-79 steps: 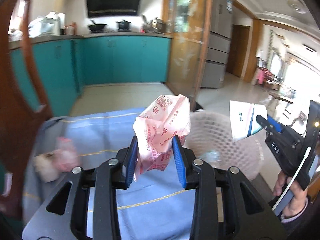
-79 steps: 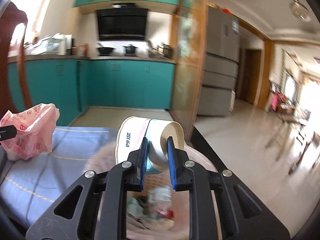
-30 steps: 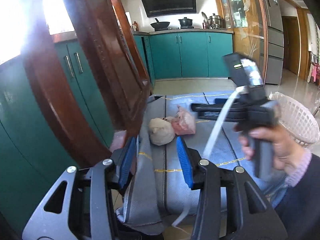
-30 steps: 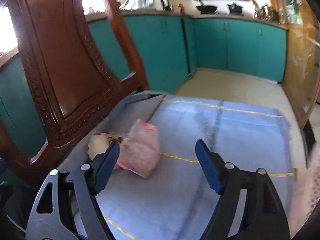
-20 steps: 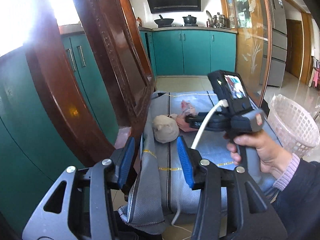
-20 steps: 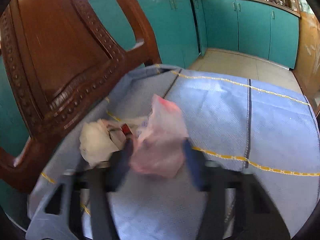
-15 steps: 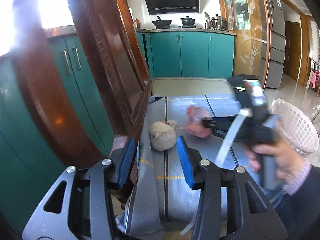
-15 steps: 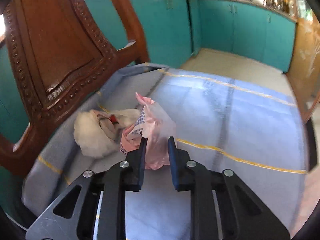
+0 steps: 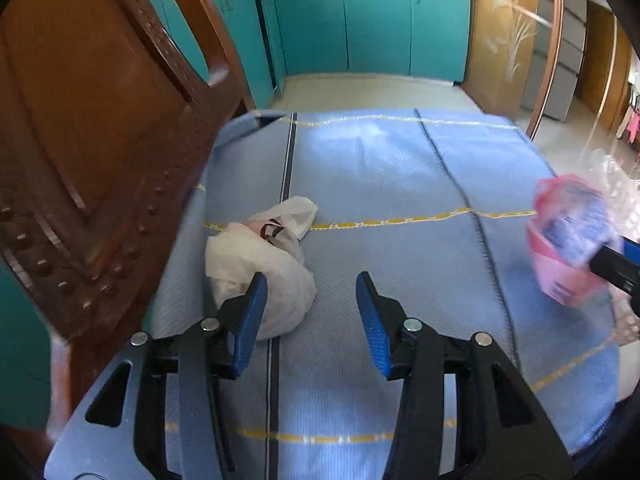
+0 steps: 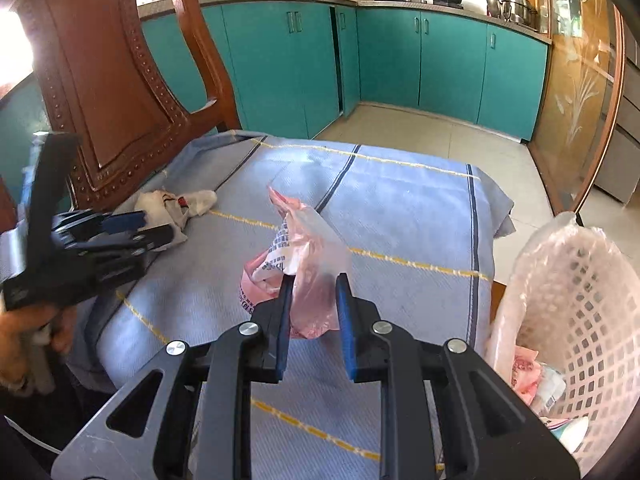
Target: Collect trash
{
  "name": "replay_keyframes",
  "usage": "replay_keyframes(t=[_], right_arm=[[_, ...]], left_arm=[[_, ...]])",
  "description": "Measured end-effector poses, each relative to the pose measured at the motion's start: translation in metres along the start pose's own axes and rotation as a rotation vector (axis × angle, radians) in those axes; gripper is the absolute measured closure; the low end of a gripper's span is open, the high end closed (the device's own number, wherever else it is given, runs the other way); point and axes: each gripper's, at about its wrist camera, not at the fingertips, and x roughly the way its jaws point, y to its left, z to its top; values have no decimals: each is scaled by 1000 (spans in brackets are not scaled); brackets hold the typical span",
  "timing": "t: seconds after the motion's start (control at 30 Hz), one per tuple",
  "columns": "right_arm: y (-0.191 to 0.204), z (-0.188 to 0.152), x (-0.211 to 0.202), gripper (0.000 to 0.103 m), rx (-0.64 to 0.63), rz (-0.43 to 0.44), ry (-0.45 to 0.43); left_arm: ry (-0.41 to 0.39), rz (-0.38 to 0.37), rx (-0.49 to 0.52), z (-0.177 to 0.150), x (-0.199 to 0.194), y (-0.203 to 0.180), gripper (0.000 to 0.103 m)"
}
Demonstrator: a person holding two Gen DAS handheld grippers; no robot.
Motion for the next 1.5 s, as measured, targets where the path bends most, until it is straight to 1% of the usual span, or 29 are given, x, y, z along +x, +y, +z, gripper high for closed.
replay_keyframes(t=[0.07,0.1,0.17,0.27,0.33,0.47,0.57,0.6,0.7,0.83,0.9,1.0,1.07,1.13,1.27,1.4,1.5], right_arm=[[0,-3,-2,81,-5,10,5],[1,-3,-2,81,-9,15,5],[2,-3,-4,81,-15,18,6],[2,-2,-5,81,-13,27,13],[2,-3,-6,81,-11,32,19],[-1,-4,-5,81,9,54,33],[-5,-5,-4,80,28,45,45],[-6,-6,-3,80,32,37,49],[-9,-8,0,80,42,18,59],[-9,-9,4,79,27,1,60],[-8,-8,5,76,18,-9,52],[-10,-7,8,74,36,-12,43],[-12,-3,10,74,45,-23,37],[-12,0,10,73,50,-33,30],[-8,4,12,73,36,-47,25],[-6,3,10,66,14,-69,16],[-8,1,7,64,14,-67,12]], left_arm=[[11,8,-10,1,8,-1,56],[12,4,-20,1,10,-1,60],[12,-2,-41,0,12,1,92],[-35,-43,-72,-5,6,3,99],[-66,-80,-84,-7,-3,4,100],[-131,-234,-80,-16,-37,1,100],[-135,-354,-75,-26,-58,-3,100],[-121,-364,-71,-30,-60,-5,100],[-74,-350,-63,-39,-57,-9,100],[-25,-299,-48,-45,-50,-13,100],[-27,-276,-42,-44,-54,-15,96],[-24,-270,-44,-41,-59,-13,85],[-36,-258,-38,-40,-66,-13,76],[-44,-243,-35,-40,-68,-13,72],[-38,-239,-35,-39,-70,-12,69],[-37,-232,-36,-41,-71,-13,63],[-34,-231,-44,-43,-71,-12,59]])
